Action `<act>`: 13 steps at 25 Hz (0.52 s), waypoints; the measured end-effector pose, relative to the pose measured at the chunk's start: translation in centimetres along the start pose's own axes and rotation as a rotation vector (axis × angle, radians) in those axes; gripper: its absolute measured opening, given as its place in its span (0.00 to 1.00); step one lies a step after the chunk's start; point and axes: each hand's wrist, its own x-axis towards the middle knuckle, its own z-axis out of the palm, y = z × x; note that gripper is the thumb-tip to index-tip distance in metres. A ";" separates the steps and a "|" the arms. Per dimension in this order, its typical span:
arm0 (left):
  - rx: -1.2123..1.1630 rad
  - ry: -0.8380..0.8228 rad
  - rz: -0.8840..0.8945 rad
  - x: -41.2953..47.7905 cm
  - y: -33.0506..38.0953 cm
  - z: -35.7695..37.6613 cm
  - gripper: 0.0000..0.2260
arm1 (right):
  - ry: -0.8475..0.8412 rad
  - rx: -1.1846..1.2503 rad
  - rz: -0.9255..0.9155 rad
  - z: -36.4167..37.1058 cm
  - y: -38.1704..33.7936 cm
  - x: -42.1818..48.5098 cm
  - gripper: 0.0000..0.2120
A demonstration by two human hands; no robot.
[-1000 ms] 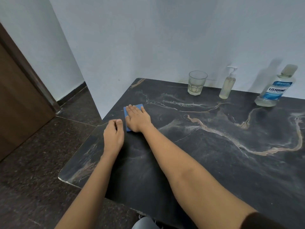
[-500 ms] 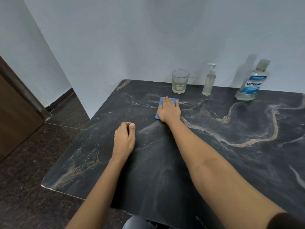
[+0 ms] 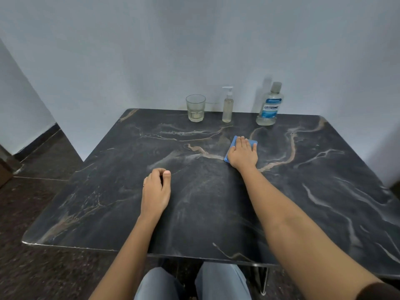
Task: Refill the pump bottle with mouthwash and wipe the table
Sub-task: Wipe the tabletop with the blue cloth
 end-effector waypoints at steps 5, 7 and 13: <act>0.001 -0.050 0.007 -3.3 2.6 1.0 0.17 | 0.030 -0.013 0.117 -2.6 8.0 -4.5 0.26; -0.010 -0.070 0.014 -4.1 3.3 1.3 0.17 | 0.029 -0.012 0.175 -3.6 11.1 -6.5 0.26; -0.051 -0.121 0.041 -7.1 5.5 2.3 0.16 | 0.076 -0.005 0.342 -5.8 18.6 -12.6 0.26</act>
